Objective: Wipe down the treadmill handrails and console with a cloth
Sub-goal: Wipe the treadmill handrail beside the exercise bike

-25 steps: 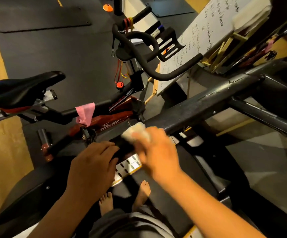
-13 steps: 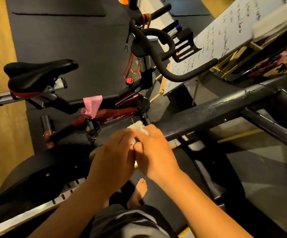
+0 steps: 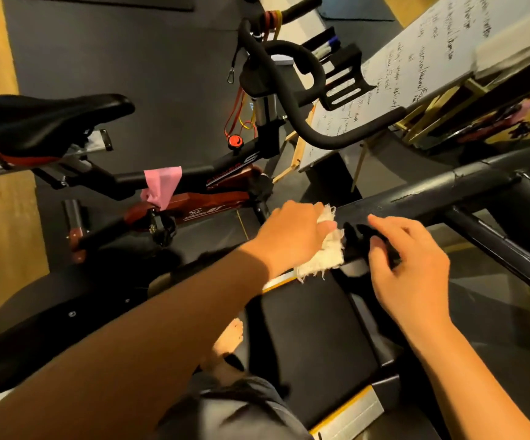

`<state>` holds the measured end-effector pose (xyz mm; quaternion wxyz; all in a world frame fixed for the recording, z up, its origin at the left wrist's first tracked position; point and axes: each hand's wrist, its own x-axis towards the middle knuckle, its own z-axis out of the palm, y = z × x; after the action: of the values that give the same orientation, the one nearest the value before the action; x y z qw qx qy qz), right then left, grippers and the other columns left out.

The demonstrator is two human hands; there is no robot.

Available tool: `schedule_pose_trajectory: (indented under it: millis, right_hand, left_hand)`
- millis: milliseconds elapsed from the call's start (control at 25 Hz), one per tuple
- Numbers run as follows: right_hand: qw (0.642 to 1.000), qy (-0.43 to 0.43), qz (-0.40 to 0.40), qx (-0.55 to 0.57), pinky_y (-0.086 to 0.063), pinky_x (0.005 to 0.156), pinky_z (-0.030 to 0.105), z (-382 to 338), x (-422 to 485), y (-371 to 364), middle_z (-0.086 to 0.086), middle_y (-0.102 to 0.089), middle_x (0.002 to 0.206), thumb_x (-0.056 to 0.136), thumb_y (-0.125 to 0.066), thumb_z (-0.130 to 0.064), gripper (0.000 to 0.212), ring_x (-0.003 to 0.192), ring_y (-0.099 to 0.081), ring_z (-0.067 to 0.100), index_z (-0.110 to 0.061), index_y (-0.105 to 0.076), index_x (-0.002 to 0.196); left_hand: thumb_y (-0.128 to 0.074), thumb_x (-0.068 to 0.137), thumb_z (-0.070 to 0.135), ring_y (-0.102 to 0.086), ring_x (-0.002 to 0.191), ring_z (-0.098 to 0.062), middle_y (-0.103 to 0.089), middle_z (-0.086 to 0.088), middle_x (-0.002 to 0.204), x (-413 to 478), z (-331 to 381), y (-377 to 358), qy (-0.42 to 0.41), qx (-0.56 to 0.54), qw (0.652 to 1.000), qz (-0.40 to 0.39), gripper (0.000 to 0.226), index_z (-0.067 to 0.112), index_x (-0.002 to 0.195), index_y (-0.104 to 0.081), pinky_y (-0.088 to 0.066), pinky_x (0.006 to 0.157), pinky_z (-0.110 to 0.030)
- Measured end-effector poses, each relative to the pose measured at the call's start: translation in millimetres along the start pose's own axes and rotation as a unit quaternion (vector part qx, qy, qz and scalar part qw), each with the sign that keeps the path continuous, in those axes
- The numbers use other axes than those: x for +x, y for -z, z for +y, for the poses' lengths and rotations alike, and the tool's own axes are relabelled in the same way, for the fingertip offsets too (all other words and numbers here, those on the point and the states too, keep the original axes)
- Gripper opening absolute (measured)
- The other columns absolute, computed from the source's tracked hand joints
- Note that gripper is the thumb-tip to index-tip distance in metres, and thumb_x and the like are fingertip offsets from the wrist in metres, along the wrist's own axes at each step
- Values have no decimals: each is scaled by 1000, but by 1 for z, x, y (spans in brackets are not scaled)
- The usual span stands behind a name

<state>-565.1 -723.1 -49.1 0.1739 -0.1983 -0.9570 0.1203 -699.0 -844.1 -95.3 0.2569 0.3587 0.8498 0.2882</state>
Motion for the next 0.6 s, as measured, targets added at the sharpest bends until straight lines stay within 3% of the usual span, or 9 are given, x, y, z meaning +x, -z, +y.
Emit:
schedule_pose_trajectory:
  millis: [120,200,280,360,480,600]
  right_hand:
    - [993,113,-42,12,-43,100,40,2,-21,-22,9,-63,121,85,-58,-9,34,115,-57,25,-7,-67,117]
    - [983,164,-80,20,-34,109,51,0,-36,-39,12,-59,130,85,-57,-10,36,128,-49,30,-6,-66,119]
    - [980,176,-92,24,-27,113,54,3,-44,-49,14,-54,136,88,-51,-16,37,135,-40,33,-6,-64,122]
    - [980,171,-96,34,-24,114,55,4,-44,-52,14,-52,137,90,-47,-19,39,136,-38,32,-7,-61,125]
    - [983,156,-94,36,-25,113,56,1,-40,-52,13,-54,135,95,-41,-25,40,135,-40,33,-8,-62,125]
    - [985,146,-96,6,-25,112,57,-3,-42,-51,11,-52,139,91,-44,-23,42,137,-38,31,-9,-61,126]
  left_hand:
    - [-36,101,42,-58,108,-30,-66,-10,110,6,-11,5,-9,-10,999,-30,41,20,129,-56,-44,88,-41]
    - [-39,102,38,-64,95,-19,-70,-3,100,-19,-36,14,19,-61,997,-36,34,21,119,-64,-46,87,-35]
    - [-37,98,47,-63,78,-3,-69,10,86,-60,-67,29,51,-85,994,-44,37,28,108,-67,-50,76,-24]
    - [-33,93,53,-62,78,5,-67,22,86,-94,-86,43,69,-90,992,-58,35,41,108,-62,-47,69,-13]
    - [-36,101,41,-60,79,2,-65,16,83,-87,-84,42,47,-62,994,-76,27,34,109,-61,-43,66,-18]
    - [-37,103,31,-59,83,-5,-61,11,89,-29,-58,26,-16,-41,994,-97,25,23,112,-58,-44,76,-28]
